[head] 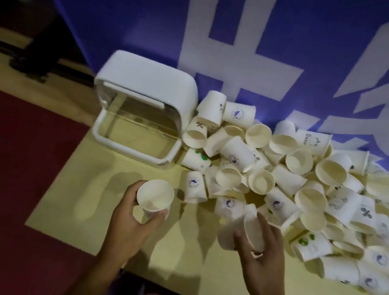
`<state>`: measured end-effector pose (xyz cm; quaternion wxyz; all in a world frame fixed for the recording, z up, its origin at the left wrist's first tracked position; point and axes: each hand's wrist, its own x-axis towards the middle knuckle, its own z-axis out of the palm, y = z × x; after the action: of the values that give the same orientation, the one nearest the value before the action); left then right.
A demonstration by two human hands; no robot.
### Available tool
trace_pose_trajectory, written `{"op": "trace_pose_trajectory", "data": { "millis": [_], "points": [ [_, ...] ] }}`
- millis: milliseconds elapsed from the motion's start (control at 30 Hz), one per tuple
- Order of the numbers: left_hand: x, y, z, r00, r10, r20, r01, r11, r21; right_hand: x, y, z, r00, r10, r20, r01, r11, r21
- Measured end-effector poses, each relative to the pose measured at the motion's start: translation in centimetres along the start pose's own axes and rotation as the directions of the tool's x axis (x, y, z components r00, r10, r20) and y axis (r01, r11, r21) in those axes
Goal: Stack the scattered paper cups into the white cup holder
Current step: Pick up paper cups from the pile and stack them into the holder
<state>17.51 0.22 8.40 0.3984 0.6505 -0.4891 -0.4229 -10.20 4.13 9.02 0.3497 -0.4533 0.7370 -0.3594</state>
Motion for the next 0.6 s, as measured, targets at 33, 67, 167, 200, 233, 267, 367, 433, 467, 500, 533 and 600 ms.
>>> {"op": "trace_pose_trajectory", "data": {
  "millis": [33, 67, 167, 200, 233, 267, 367, 433, 467, 500, 533, 600],
  "points": [
    [1.1, 0.1, -1.6, 0.999, 0.01, -0.034, -0.01, 1.0, -0.001, 0.4, -1.4, 1.2, 0.999, -0.035, 0.025, 0.035, 0.999, -0.01],
    [2.4, 0.2, -3.3, 0.998, 0.019, -0.061, -0.019, 1.0, 0.001, 0.9, -2.7, 2.5, 0.997, -0.069, 0.043, 0.07, 0.997, -0.018],
    [6.7, -0.4, -8.6, 0.993, 0.065, -0.095, -0.066, 0.998, -0.014, 1.7, -6.4, 7.2, 0.989, -0.118, 0.09, 0.121, 0.992, -0.034],
    [8.2, -0.6, -10.3, 0.992, 0.078, -0.097, -0.08, 0.997, -0.016, 2.0, -7.4, 8.9, 0.986, -0.123, 0.109, 0.128, 0.991, -0.04],
    [9.8, -0.9, -11.8, 0.992, 0.086, -0.094, -0.088, 0.996, -0.013, 2.2, -8.4, 10.5, 0.984, -0.125, 0.128, 0.131, 0.99, -0.045],
    [11.3, -1.3, -13.2, 0.991, 0.096, -0.09, -0.097, 0.995, -0.008, 2.4, -9.2, 12.2, 0.982, -0.126, 0.144, 0.134, 0.99, -0.045],
    [15.9, -2.6, -15.9, 0.989, 0.133, -0.07, -0.134, 0.991, -0.01, 2.9, -11.7, 16.9, 0.982, -0.132, 0.132, 0.137, 0.99, -0.026],
    [18.6, -3.1, -16.7, 0.986, 0.154, -0.056, -0.154, 0.988, 0.006, 3.4, -13.4, 19.3, 0.989, -0.12, 0.09, 0.12, 0.993, 0.003],
    [19.7, -3.3, -16.7, 0.986, 0.164, -0.043, -0.163, 0.986, 0.017, 3.6, -14.1, 20.3, 0.99, -0.116, 0.077, 0.115, 0.993, 0.018],
    [20.7, -3.4, -16.7, 0.985, 0.171, -0.026, -0.17, 0.985, 0.029, 3.9, -14.7, 21.1, 0.991, -0.116, 0.068, 0.114, 0.993, 0.029],
    [21.6, -3.6, -16.6, 0.985, 0.174, -0.006, -0.174, 0.984, 0.04, 4.1, -15.2, 21.8, 0.991, -0.12, 0.059, 0.119, 0.992, 0.033],
    [23.1, -4.3, -16.2, 0.983, 0.177, 0.046, -0.18, 0.981, 0.071, 4.7, -15.8, 23.0, 0.991, -0.126, 0.04, 0.125, 0.992, 0.031]
  ]
}}
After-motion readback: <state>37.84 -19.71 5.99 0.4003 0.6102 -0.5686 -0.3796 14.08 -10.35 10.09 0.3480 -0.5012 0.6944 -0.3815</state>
